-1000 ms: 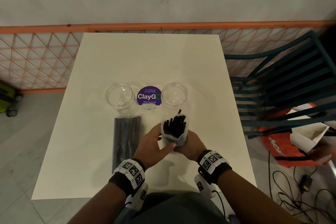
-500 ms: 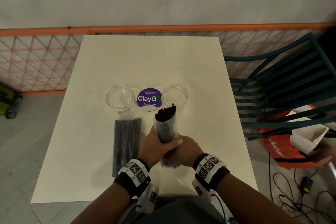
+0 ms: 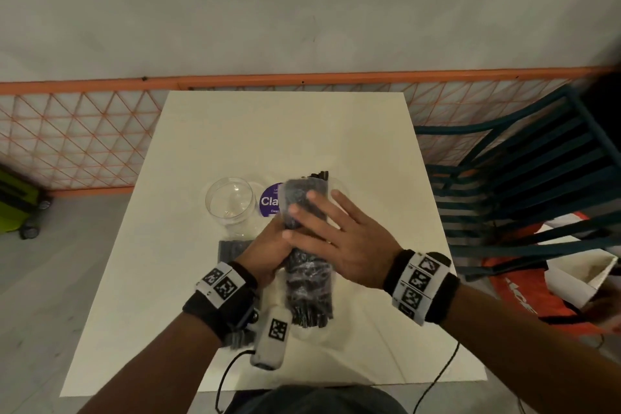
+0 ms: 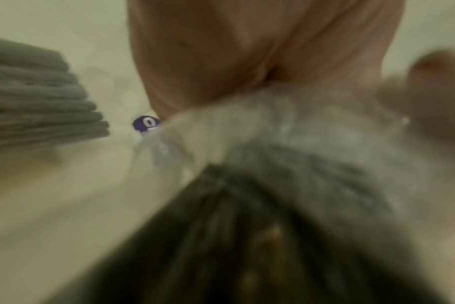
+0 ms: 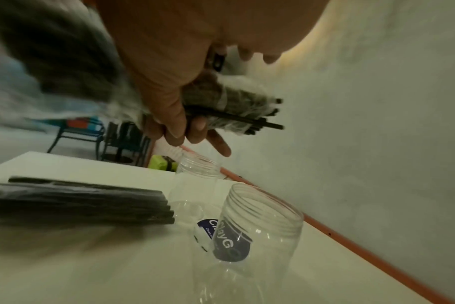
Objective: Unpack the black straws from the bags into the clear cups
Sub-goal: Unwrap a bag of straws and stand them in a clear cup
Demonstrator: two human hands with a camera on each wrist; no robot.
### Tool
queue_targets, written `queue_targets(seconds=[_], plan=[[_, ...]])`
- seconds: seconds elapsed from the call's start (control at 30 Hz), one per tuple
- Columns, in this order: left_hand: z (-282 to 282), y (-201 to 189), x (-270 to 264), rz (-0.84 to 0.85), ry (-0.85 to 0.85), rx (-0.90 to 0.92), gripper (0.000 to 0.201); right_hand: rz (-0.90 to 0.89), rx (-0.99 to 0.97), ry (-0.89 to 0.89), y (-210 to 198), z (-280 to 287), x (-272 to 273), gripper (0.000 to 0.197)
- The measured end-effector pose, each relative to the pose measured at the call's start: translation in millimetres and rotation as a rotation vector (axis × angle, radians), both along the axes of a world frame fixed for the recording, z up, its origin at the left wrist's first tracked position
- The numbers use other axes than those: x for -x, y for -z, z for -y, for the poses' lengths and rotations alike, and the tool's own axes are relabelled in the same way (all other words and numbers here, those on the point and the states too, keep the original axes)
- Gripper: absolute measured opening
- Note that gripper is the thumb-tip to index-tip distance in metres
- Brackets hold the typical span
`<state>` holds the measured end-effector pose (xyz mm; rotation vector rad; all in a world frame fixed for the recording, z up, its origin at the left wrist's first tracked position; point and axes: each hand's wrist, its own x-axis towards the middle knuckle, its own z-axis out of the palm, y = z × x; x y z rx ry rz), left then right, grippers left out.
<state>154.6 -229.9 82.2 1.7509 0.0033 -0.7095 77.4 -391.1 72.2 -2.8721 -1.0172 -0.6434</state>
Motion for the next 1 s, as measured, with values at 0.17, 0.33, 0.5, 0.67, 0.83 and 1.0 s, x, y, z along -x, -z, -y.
queue_targets(seconds=[0.17,0.33,0.5,0.67,0.83,1.0], plan=[[52,5,1,0.099,0.012,-0.254,0.045,0.012,-0.006,-0.146,4,3,-38,0.053],[-26,-37,-3,-0.129,0.341,0.228,0.016,0.016,-0.136,-0.106,7,0,-56,0.047],[-28,-47,-8,-0.084,0.409,0.285,0.031,-0.017,-0.389,0.049,12,16,-65,0.03],[-24,-51,-8,-0.019,0.259,0.285,0.039,-0.303,-0.845,0.27,2,14,-67,0.037],[-4,-48,-22,0.098,0.15,0.129,0.058,-0.591,-1.013,0.638,15,18,-78,0.049],[13,-57,-44,0.149,0.199,0.052,0.051,-0.479,-1.063,0.652,16,20,-95,0.027]])
